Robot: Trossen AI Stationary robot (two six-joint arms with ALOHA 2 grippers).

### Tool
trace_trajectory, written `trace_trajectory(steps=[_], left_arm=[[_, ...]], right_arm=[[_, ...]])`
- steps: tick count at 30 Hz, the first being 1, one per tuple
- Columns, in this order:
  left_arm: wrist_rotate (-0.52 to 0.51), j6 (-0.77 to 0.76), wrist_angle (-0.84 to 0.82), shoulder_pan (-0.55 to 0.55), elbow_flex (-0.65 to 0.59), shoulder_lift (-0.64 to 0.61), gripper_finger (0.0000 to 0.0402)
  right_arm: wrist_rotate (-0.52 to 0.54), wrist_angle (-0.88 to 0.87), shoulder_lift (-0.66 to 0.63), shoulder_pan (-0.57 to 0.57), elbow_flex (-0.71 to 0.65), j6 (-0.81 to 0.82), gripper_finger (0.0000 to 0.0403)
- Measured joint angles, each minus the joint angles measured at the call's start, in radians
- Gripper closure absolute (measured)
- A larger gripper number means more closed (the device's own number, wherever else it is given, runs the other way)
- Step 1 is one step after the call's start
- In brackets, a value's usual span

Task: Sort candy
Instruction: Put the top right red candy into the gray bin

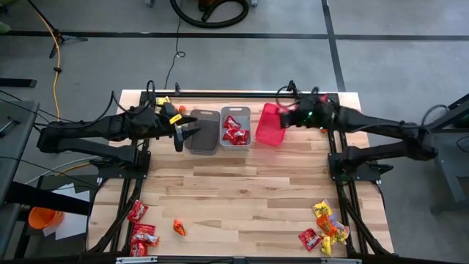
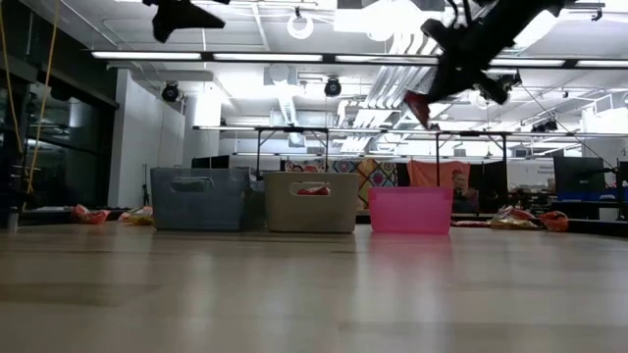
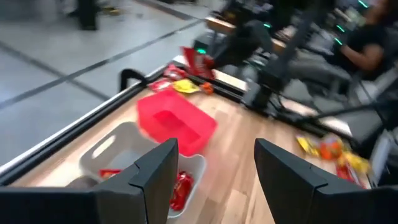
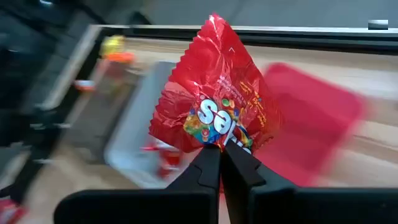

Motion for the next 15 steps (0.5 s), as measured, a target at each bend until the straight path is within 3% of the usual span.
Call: trace_trajectory(steps=[4, 9, 15], left_arm=[[0.08, 0.113, 0.07, 0.001, 0.0, 0.039, 0.0204], [0.146, 0.129, 0.135, 0.035, 0.0, 0.078, 0.0204], [0.198, 0.086, 0.249, 0.075, 0.0, 0.121, 0.0204]], right_arm=[[0.053, 0.2, 0.095, 0.12, 0.0, 0.016, 0.0402], [0.059, 0.537, 0.234, 0.206, 0.0, -0.03, 0.0403], [0.061, 0.687, 0.371, 0.232, 0.0, -0.032, 0.0403]])
